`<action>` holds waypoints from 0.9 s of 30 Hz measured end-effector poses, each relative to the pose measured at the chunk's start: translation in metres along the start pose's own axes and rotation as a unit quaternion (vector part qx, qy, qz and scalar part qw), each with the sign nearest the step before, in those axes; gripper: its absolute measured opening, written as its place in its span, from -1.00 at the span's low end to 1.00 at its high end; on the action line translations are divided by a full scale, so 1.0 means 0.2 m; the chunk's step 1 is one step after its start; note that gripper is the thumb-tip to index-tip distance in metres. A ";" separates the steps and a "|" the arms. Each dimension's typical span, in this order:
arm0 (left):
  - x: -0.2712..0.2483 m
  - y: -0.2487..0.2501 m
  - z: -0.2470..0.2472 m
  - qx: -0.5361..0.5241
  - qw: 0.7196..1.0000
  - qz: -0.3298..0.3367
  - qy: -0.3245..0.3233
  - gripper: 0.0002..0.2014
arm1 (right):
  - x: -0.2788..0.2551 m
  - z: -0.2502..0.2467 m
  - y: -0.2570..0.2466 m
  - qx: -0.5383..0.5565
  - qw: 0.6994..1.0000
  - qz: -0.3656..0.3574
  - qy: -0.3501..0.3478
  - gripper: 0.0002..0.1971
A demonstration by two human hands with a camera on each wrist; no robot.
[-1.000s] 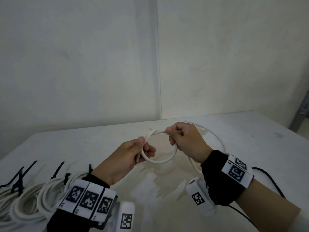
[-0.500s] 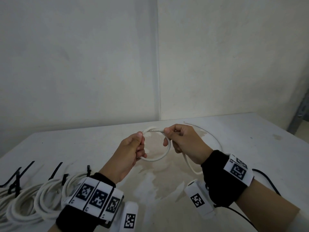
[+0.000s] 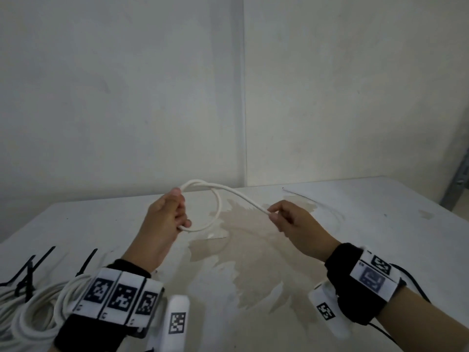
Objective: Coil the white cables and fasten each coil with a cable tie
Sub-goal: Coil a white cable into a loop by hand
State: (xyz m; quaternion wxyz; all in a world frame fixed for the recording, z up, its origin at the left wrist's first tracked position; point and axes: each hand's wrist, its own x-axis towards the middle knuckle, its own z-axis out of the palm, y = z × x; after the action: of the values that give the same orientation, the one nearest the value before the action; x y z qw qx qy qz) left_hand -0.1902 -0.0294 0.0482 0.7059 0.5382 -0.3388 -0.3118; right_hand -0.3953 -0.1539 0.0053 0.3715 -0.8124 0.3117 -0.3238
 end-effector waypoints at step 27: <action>-0.06 -0.10 0.11 0.256 0.957 0.034 -0.133 -0.67 | 0.08 0.29 -0.27 -0.219 0.877 -0.427 0.010 -0.83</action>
State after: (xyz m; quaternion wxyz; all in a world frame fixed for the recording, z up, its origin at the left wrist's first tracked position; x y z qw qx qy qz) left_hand -0.2164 -0.0354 0.0307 0.5034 0.6423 -0.5165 -0.2593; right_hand -0.3276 -0.1137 0.0245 0.0065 -0.9238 0.0009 -0.3828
